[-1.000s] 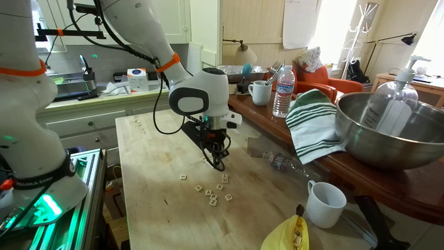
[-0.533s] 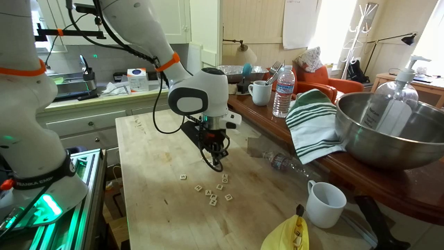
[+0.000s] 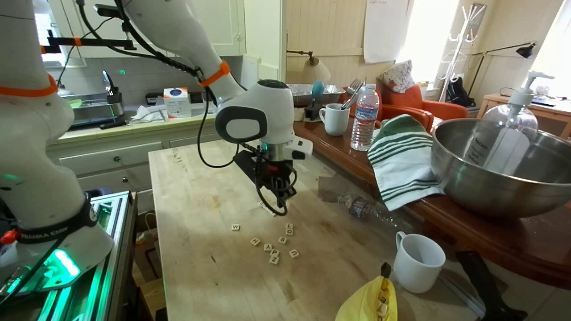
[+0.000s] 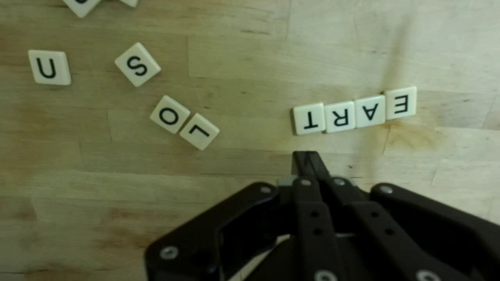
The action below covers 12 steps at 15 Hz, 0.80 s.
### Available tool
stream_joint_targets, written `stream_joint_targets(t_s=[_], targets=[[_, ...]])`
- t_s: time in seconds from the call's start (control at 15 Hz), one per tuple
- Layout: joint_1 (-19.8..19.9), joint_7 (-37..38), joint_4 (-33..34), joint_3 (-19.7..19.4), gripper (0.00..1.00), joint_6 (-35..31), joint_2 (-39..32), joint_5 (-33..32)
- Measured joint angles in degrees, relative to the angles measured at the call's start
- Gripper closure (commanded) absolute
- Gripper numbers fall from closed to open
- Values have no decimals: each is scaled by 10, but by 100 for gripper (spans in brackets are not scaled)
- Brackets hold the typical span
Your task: Replace the tile letter s with tile letter t, then add tile letter h to the word
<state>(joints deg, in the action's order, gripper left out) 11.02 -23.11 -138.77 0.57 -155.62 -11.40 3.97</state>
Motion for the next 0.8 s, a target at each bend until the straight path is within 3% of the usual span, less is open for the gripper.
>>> stream_joint_targets(t_s=[0.4,0.8], targets=[[1,-15,-34,-23,100,1,35,-12],[7,-115,-89,-50,100,0,79,-26]])
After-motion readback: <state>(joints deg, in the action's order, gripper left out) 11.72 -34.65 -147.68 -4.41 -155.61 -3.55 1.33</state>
